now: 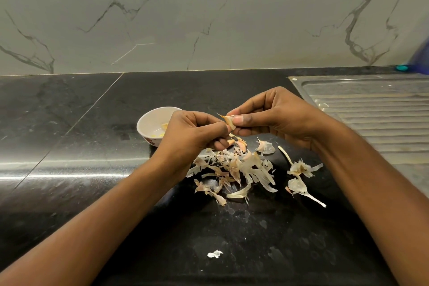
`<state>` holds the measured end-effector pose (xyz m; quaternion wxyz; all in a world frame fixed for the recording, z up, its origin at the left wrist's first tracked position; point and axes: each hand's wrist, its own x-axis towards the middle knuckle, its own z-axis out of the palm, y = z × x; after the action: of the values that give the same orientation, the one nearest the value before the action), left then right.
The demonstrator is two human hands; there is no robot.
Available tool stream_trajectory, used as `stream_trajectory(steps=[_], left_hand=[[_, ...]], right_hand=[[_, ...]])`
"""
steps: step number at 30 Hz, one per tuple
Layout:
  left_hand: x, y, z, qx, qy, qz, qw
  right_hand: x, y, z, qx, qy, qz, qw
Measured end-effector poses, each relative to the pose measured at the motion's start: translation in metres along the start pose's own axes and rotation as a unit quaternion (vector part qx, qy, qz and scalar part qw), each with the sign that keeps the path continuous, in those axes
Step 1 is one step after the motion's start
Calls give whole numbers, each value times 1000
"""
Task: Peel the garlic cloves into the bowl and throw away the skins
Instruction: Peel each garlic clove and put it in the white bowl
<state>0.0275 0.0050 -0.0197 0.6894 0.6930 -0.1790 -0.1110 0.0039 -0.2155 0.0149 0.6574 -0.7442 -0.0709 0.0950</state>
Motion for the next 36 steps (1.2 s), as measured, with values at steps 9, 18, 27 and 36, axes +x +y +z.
stream_trajectory(steps=[9, 18, 27, 36], left_hand=[[1, 3, 1, -1, 2, 6, 1000], [1, 5, 0, -4, 13, -12, 1000], [1, 2, 1, 31, 36, -4, 999], [-1, 3, 1, 52, 13, 21, 998]], right_hand=[[2, 3, 0, 58, -17, 22, 998], [3, 5, -8, -1, 42, 22, 999], [0, 5, -12, -178, 23, 5, 984], [-3, -1, 1, -136, 22, -68, 988]])
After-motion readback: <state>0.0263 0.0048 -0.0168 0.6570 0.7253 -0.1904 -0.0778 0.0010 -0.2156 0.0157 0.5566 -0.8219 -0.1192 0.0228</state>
